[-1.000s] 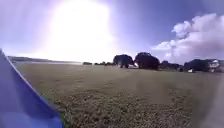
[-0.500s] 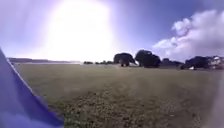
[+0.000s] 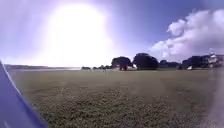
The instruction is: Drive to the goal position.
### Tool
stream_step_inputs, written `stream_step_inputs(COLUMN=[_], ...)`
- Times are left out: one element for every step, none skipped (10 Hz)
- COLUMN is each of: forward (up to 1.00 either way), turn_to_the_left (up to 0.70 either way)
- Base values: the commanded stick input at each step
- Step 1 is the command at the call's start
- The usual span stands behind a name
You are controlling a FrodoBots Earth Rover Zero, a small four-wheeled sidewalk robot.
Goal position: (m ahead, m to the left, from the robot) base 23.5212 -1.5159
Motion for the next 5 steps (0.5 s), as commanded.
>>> stream_step_inputs(forward=[0.70,0.70,0.70,0.70,0.70], turn_to_the_left=[0.00,0.00,0.00,0.00,0.00])
